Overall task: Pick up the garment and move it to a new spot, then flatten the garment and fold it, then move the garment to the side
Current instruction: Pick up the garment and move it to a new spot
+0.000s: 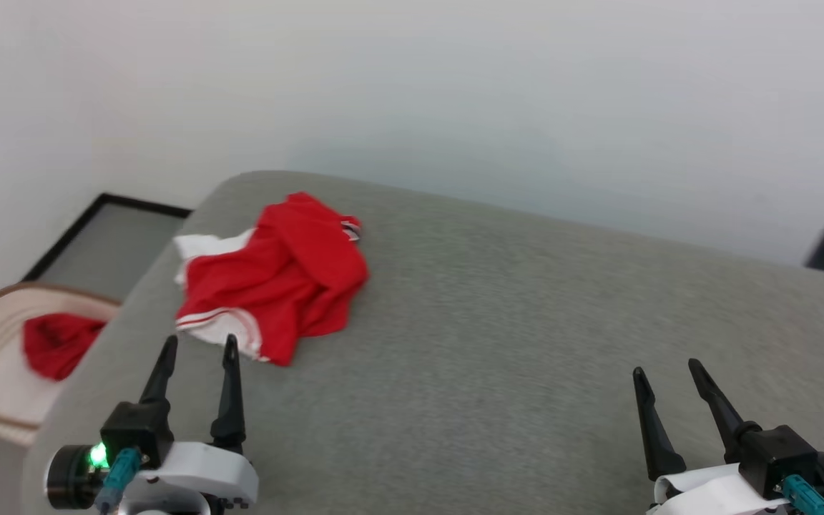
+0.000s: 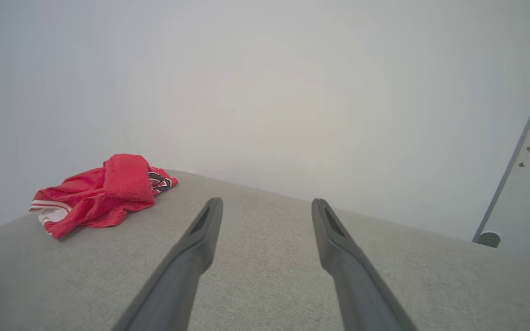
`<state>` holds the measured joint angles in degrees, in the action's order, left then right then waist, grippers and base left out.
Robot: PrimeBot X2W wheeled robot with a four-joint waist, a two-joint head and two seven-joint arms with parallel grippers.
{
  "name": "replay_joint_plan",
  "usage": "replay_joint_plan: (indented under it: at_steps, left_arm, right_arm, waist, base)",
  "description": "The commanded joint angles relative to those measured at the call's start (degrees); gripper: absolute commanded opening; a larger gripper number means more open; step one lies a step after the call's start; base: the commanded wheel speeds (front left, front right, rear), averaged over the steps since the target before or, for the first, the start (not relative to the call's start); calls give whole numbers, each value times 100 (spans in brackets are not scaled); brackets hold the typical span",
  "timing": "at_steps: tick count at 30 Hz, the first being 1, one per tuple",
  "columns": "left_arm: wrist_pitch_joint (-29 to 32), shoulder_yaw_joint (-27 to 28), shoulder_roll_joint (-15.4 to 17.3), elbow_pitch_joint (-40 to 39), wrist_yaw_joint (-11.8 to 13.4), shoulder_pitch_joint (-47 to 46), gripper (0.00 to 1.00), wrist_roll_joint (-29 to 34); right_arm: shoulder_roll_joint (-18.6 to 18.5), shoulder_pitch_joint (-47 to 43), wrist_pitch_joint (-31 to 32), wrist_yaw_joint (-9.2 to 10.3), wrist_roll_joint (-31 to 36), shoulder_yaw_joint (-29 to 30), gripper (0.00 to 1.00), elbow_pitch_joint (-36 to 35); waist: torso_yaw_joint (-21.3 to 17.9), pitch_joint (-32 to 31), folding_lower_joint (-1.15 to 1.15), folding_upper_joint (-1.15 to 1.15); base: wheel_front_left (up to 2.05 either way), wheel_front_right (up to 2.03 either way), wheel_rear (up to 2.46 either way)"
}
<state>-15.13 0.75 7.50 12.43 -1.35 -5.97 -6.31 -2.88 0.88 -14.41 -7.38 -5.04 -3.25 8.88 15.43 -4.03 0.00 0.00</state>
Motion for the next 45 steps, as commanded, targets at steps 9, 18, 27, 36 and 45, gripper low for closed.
replay_joint_plan:
  at_steps: [9, 18, 27, 36, 45]
  left_arm:
    - [92, -28, 54, 558, -400, -718, 100, -369]
    - [1785, -106, 596, 1171, -616, -2293, 100, -1591]
    - [4027, -592, 1549, 1931, -618, -3973, 100, -2910]
    - [5320, -839, 1906, 3084, -608, -5032, 100, -3246]
    - [6123, -1105, 1856, 4195, -516, -5443, 100, -3204]
  right_arm:
    - [-7, 129, 34, -21, 56, -14, 100, 21]
    - [-303, 539, 321, -21, 191, -90, 100, -386]
    - [-679, 909, 578, -21, 148, -174, 100, -931]
    - [-841, 1145, 729, -21, 165, -178, 100, -1438]
    - [-883, 1223, 817, -21, 182, -97, 100, -1677]
  waist:
    - [789, 173, 0, 0]
    - [374, 1174, 0, 0]
    - [-73, 2209, 0, 0]
    - [-418, 2941, 0, 0]
    - [-604, 3286, 0, 0]
  base:
    - [0, 0, 0]
    - [0, 0, 0]
    - [0, 0, 0]
    - [0, 0, 0]
    - [0, 0, 0]
